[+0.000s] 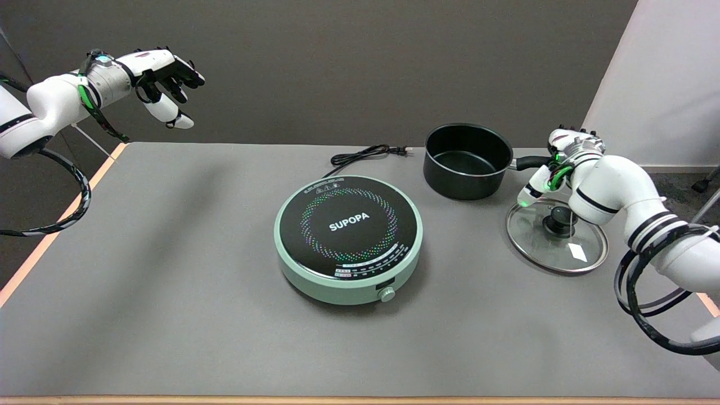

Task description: Pick up the pot.

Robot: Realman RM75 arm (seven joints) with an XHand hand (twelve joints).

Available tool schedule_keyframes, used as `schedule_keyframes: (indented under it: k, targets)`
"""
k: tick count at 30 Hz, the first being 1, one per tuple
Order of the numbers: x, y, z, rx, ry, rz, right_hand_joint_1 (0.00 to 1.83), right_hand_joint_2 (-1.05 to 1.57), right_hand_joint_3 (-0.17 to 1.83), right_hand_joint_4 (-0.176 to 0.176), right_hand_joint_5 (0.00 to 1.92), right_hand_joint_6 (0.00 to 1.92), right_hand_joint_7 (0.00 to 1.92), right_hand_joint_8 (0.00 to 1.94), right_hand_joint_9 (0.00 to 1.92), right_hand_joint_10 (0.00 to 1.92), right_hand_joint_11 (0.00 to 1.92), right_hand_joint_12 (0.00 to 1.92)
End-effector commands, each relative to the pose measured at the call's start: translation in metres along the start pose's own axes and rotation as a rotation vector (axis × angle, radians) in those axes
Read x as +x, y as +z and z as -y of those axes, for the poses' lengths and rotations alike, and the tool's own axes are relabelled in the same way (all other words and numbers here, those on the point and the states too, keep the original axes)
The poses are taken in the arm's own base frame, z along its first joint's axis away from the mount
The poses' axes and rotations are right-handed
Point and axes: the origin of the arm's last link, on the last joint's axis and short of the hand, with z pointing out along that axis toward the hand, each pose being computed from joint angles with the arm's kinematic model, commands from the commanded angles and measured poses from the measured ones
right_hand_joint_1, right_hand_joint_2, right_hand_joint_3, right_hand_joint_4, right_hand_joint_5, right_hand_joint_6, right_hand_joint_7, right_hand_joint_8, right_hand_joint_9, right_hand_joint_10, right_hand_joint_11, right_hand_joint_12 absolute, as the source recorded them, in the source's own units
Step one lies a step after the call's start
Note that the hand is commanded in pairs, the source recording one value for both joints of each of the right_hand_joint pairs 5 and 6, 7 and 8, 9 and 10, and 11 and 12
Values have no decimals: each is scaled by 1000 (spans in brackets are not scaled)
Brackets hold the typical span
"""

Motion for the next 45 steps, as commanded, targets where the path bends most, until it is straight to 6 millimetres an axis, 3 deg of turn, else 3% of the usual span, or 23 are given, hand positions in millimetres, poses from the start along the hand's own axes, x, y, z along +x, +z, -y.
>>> schedule_keyframes:
  k: [1,11,29,35,36,37,40,42,45]
  targets:
    - [-14,13,20,35,-53,43,1187,-190,742,-176,230,230,230,230,230,230,230,230]
    - [-11,17,24,40,-44,43,1161,-202,742,-172,215,215,215,215,215,215,215,215]
    - [-11,24,15,4,-46,55,1104,-258,725,-176,192,192,192,192,192,192,192,192]
    - [-12,24,13,1,-48,58,1072,-325,841,-176,222,222,222,222,222,222,222,222]
    - [-13,24,13,0,-48,59,1070,-326,852,-53,220,220,220,220,220,220,220,220]
    - [-13,24,13,0,-48,59,1066,-326,862,-16,219,219,219,219,219,219,219,219]
    - [-12,24,14,2,-48,59,1056,-318,892,9,208,208,208,208,208,208,208,208]
    - [-13,24,13,1,-48,59,1052,-295,943,176,242,242,242,242,242,242,242,242]
    - [-13,25,13,2,-49,60,1058,-197,856,176,332,332,332,332,332,332,332,332]
